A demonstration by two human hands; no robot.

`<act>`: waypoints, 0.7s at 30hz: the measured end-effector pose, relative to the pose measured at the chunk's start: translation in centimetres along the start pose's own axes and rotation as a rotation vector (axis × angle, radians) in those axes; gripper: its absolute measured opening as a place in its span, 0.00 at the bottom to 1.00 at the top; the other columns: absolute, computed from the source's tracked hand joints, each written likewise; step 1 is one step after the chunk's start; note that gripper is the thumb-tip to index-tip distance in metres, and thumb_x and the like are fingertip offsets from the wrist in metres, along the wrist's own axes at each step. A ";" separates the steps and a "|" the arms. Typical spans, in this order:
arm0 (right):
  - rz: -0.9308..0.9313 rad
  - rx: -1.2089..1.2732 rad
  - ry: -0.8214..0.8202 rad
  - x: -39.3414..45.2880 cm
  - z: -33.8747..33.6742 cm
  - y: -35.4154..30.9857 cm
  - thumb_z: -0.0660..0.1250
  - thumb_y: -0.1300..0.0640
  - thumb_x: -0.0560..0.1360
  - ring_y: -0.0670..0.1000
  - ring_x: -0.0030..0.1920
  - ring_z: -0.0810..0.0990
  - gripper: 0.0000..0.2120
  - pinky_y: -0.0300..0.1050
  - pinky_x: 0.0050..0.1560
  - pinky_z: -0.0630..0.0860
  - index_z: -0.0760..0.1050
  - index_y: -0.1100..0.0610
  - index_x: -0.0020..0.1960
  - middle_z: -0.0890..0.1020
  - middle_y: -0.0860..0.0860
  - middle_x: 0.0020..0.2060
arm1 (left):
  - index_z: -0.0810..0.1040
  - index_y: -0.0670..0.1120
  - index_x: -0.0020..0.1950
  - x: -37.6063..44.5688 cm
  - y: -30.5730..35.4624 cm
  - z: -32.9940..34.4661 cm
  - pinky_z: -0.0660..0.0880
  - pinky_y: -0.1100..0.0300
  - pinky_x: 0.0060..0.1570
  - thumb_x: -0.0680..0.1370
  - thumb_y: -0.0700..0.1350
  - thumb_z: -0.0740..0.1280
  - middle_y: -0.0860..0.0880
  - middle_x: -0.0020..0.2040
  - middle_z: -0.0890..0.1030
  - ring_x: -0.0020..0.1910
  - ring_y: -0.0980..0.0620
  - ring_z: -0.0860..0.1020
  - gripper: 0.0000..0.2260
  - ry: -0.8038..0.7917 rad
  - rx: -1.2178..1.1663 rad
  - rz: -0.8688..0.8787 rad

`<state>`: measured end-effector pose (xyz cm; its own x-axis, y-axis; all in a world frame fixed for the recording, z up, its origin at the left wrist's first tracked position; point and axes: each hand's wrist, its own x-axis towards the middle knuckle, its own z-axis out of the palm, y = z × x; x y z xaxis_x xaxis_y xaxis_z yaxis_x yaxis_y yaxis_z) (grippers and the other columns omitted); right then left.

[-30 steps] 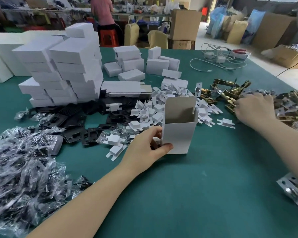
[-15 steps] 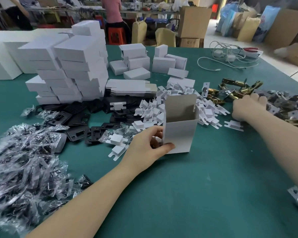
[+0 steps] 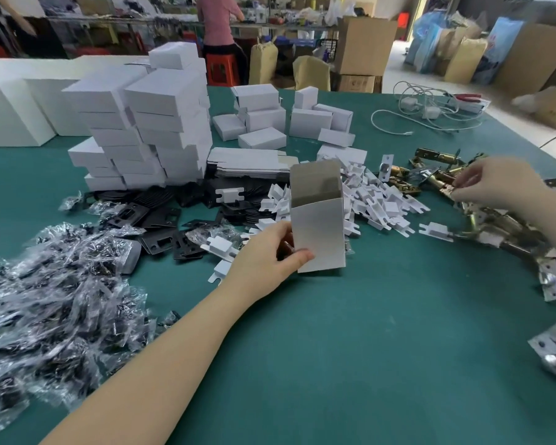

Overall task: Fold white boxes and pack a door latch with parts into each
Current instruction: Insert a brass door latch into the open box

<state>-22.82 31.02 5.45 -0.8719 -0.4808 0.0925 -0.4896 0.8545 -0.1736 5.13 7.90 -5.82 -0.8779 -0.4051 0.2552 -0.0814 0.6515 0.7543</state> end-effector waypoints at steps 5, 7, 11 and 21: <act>-0.022 0.503 0.177 -4.5 -3.6 -2.7 0.74 0.52 0.72 0.50 0.37 0.79 0.08 0.40 0.34 0.74 0.80 0.51 0.50 0.83 0.52 0.43 | 0.70 0.65 0.50 -0.3 0.3 -0.3 0.73 0.67 0.37 0.76 0.56 0.67 0.58 0.44 0.78 0.37 0.60 0.76 0.07 0.075 -0.092 0.034; -0.093 0.604 0.223 -6.6 -5.2 -5.0 0.74 0.52 0.72 0.46 0.36 0.78 0.09 0.37 0.30 0.74 0.79 0.50 0.51 0.82 0.48 0.41 | 0.70 0.66 0.49 -0.5 0.3 -0.5 0.72 0.71 0.37 0.76 0.55 0.66 0.59 0.45 0.78 0.37 0.58 0.75 0.07 0.136 -0.153 0.034; -0.218 0.739 0.193 -9.6 -7.5 -10.3 0.74 0.52 0.71 0.45 0.38 0.78 0.06 0.37 0.37 0.73 0.80 0.49 0.46 0.83 0.48 0.42 | 0.69 0.66 0.50 -0.9 0.4 -0.7 0.71 0.76 0.39 0.78 0.53 0.67 0.69 0.47 0.78 0.41 0.66 0.79 0.09 0.138 -0.193 -0.003; -0.326 0.716 0.231 -11.4 -4.8 -18.7 0.73 0.54 0.72 0.45 0.44 0.82 0.07 0.39 0.44 0.80 0.80 0.53 0.48 0.84 0.49 0.44 | 0.70 0.67 0.52 -0.9 -0.3 -0.6 0.72 0.77 0.43 0.75 0.51 0.72 0.64 0.46 0.80 0.46 0.67 0.78 0.15 0.140 -0.226 0.011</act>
<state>-3.70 21.45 12.37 -0.7033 -0.5638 0.4330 -0.6658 0.3087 -0.6793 6.21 7.74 -5.92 -0.8033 -0.4937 0.3332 0.0491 0.5026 0.8631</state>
